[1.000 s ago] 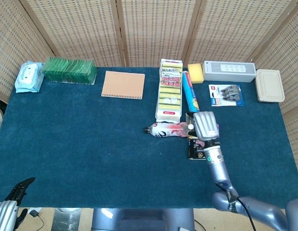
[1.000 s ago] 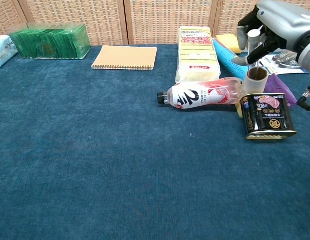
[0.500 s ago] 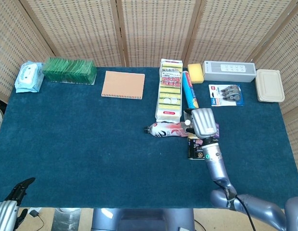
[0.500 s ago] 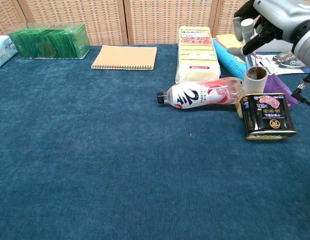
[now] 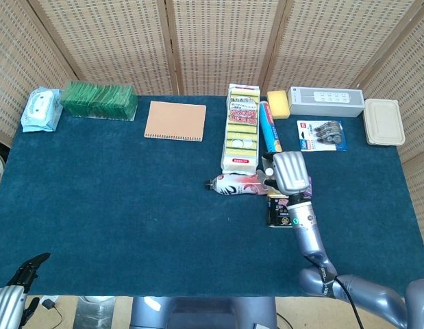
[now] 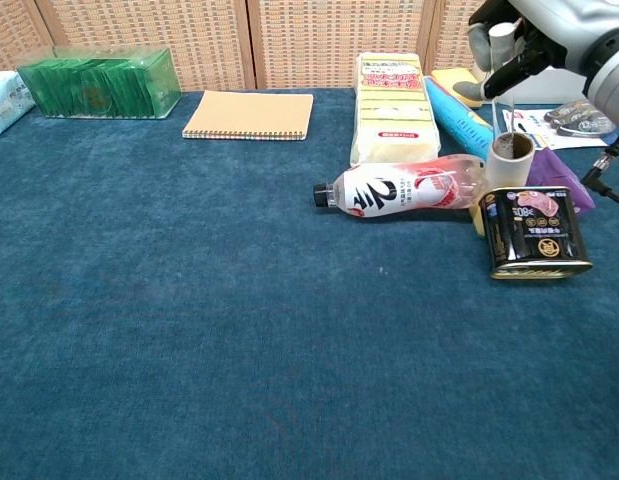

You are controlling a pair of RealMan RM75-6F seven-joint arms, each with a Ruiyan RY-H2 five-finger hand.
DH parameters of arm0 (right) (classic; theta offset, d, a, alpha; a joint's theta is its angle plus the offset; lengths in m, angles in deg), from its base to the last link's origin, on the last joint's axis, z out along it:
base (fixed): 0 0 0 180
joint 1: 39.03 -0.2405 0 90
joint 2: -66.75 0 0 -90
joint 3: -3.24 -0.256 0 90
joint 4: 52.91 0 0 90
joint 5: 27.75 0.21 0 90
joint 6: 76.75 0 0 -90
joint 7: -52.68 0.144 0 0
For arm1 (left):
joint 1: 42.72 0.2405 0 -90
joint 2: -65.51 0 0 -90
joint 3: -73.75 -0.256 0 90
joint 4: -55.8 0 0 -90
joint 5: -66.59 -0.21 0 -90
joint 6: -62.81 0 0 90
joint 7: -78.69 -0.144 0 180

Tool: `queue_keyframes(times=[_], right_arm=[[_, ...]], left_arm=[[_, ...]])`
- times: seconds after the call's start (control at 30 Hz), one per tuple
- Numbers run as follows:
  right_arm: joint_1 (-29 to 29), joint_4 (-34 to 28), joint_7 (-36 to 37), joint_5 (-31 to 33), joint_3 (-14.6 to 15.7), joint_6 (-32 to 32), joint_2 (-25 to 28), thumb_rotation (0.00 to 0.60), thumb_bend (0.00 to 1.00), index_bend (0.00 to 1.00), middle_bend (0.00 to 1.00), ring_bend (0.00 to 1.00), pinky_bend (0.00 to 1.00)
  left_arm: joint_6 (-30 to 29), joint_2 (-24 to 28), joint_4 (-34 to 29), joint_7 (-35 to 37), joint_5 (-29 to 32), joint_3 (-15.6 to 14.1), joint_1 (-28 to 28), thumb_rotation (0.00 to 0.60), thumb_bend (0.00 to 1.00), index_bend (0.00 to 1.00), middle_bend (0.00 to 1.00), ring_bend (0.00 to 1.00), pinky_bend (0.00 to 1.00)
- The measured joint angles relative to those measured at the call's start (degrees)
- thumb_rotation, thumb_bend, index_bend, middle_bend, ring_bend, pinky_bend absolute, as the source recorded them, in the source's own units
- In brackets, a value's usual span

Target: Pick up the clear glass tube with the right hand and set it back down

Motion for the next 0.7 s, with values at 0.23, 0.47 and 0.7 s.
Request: queue_keyframes(times=[0.23,0.47,0.7], right_arm=[[-0.39,0.23,0.18,-0.24,-0.34,-0.36,0.12,0.6,0.35,0.78,0.89,1.0,1.0],[-0.7,-0.4,0.62,0.08,-1.35,-0.7,0.76,0.6,0.35,0.79,0.89,1.0,1.0],[-1.19,-1.28,0.69,0.33,-2.28,-1.04,1.34,0.6,0.35,0.79,0.89,1.0,1.0]], left_arm=[[0.13,0.0,0.02,-0.03,0.11,-0.02,-0.02,0.6,0.2,0.11,0.17,0.16,0.34],[0.34,0.02,0.15,0.16,0.12,-0.11,-0.09,0.6,0.2,0.11,0.17,0.16,0.34],[0.28,0.04,0.18,0.21,0.09,-0.15,-0.05,0.6,0.2,0.11,0.17,0.16,0.34]])
